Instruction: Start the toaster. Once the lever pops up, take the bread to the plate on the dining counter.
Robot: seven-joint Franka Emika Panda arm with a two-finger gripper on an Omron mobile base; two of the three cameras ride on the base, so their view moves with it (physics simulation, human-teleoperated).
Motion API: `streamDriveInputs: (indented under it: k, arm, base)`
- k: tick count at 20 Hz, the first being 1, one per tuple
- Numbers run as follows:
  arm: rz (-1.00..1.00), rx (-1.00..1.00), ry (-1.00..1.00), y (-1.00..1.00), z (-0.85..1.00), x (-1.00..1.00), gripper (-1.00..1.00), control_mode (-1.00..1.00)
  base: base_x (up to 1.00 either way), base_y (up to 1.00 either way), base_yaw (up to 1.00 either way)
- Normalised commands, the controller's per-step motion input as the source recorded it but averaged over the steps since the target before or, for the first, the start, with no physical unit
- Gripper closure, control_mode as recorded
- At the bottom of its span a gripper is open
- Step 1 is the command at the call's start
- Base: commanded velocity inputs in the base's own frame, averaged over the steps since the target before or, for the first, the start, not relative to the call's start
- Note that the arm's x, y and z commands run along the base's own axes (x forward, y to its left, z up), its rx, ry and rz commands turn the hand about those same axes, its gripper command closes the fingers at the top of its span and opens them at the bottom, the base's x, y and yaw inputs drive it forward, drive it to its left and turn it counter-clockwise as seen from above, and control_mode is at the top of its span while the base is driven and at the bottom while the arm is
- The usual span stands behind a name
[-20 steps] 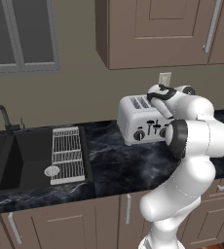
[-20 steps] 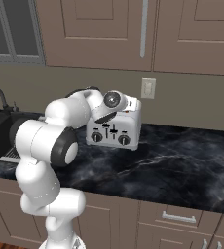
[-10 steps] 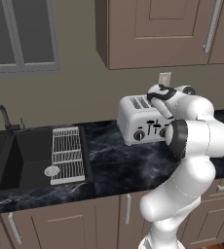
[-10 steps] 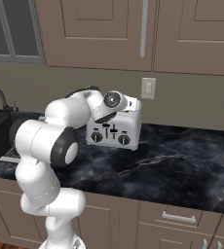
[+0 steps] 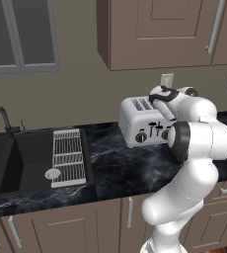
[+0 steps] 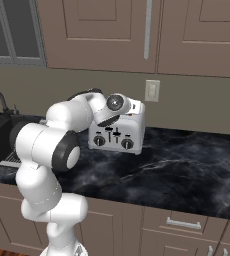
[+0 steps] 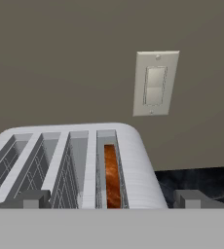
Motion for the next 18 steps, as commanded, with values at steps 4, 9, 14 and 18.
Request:
streamDriveInputs:
  k: [4, 9, 14, 18]
  arm:
    - [0.0, 0.0, 0.0, 0.0, 0.0, 0.0, -1.0, -1.0]
    - [0.0, 0.0, 0.0, 0.0, 0.0, 0.0, -1.0, -1.0]
    - [0.0, 0.0, 0.0, 0.0, 0.0, 0.0, -1.0, -1.0]
    - [0.0, 0.0, 0.0, 0.0, 0.0, 0.0, -1.0, -1.0]
  base:
    - [0.0, 0.0, 0.0]
    - [0.0, 0.0, 0.0]
    - [0.0, 0.0, 0.0]
    - [0.0, 0.0, 0.0]
